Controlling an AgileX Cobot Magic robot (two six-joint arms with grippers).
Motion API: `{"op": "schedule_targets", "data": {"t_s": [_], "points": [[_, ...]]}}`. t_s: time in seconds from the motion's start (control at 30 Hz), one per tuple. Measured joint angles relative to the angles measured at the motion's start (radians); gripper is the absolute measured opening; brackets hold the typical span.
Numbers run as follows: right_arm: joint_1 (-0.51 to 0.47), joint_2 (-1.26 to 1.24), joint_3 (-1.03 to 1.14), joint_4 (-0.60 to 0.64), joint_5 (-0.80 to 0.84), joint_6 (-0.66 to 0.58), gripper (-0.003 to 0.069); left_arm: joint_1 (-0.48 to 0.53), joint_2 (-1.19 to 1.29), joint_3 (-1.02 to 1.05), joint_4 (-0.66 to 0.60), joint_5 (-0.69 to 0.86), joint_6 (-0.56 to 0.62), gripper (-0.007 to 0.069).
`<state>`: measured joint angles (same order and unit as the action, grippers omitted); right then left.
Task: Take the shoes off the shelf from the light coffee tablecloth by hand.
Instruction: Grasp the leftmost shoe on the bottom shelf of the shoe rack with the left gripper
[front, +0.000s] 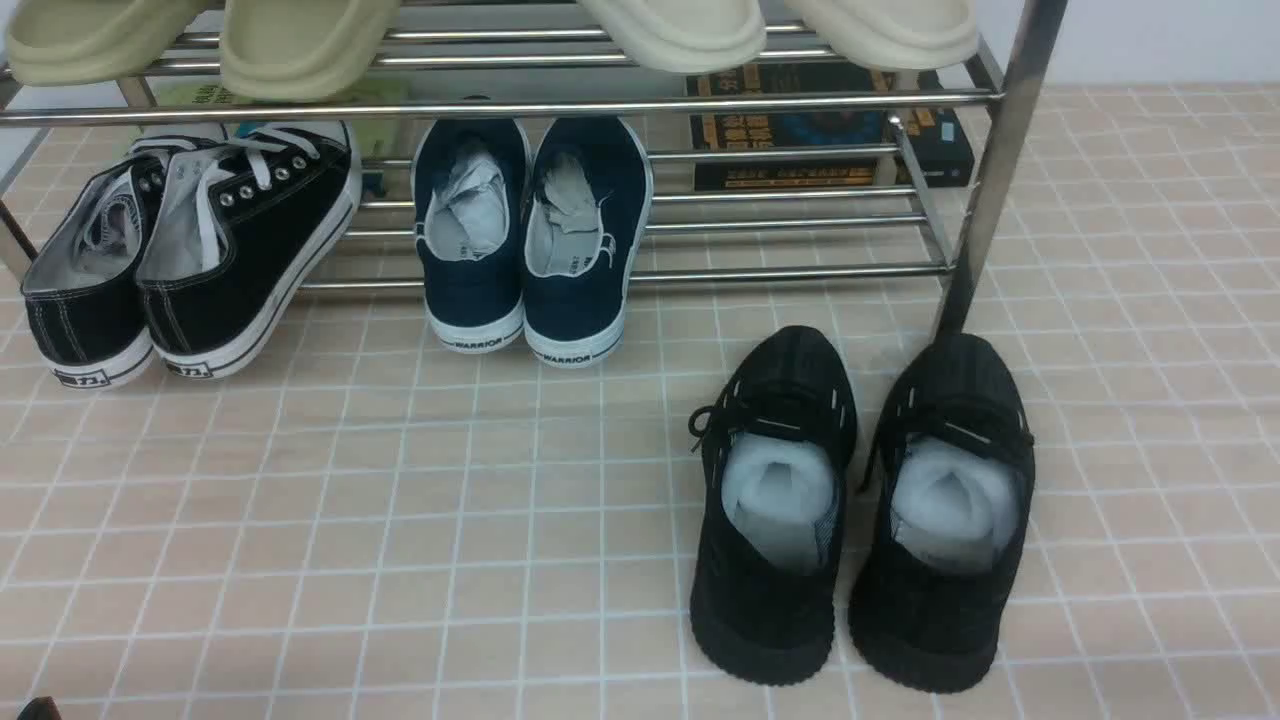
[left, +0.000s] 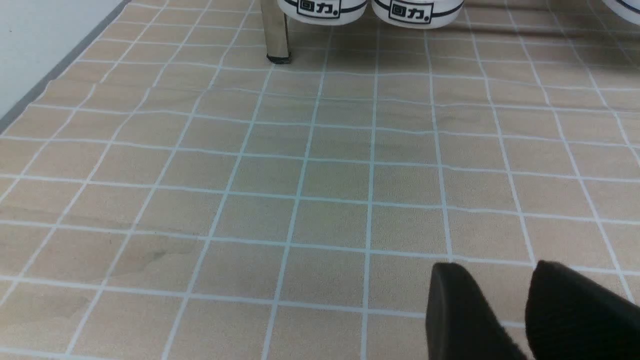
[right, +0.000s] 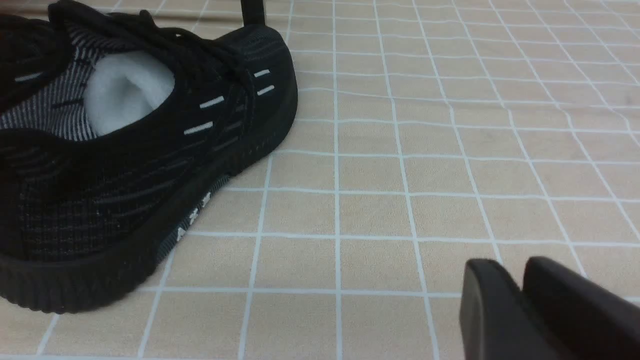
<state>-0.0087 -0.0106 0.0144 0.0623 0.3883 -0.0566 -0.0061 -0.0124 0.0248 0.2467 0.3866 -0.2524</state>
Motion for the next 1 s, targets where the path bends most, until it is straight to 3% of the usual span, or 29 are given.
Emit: {"op": "schedule_targets", "data": {"t_s": [1.0], "points": [[0.0,0.0,0.0,0.0,0.0,0.0,0.0155,0.0,0.0,0.0,0.038,0.003,0.002,0.0239]]}}
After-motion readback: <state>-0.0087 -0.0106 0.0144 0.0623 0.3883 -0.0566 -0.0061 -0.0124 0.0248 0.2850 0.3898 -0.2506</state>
